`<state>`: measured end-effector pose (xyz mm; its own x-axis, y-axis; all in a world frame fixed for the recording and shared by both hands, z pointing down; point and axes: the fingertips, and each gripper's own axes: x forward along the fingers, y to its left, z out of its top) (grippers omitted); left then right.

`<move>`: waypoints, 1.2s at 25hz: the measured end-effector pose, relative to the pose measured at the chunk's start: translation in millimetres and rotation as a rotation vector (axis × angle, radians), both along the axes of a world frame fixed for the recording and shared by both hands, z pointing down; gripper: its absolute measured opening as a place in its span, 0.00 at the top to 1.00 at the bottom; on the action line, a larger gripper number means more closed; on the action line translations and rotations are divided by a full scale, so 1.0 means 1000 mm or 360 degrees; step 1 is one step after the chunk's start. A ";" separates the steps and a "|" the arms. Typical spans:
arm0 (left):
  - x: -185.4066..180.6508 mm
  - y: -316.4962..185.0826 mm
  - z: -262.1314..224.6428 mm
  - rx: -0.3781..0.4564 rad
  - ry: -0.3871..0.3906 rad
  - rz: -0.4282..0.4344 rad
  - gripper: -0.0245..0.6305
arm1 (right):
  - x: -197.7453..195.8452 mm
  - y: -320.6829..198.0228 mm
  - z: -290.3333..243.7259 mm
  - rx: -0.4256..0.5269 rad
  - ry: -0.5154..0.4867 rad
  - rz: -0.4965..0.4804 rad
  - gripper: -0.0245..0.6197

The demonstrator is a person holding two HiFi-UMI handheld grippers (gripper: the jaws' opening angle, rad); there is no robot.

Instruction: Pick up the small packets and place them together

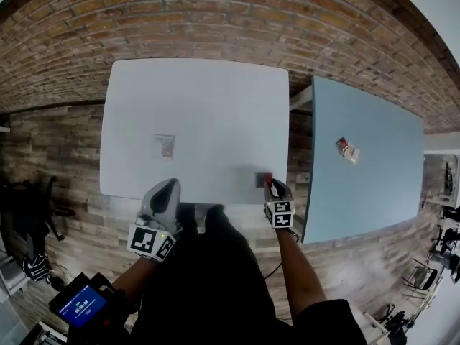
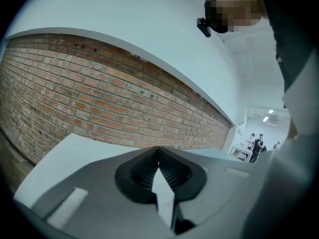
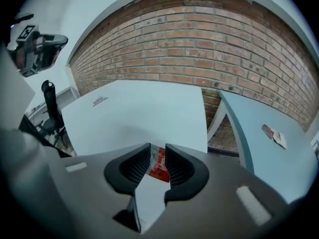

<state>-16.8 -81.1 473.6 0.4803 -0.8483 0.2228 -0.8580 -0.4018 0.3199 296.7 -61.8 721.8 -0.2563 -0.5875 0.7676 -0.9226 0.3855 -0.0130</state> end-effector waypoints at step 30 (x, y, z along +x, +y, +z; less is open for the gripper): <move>-0.020 -0.027 0.008 -0.0066 0.0032 -0.0045 0.96 | -0.023 -0.003 0.019 -0.0359 0.0058 0.0122 0.68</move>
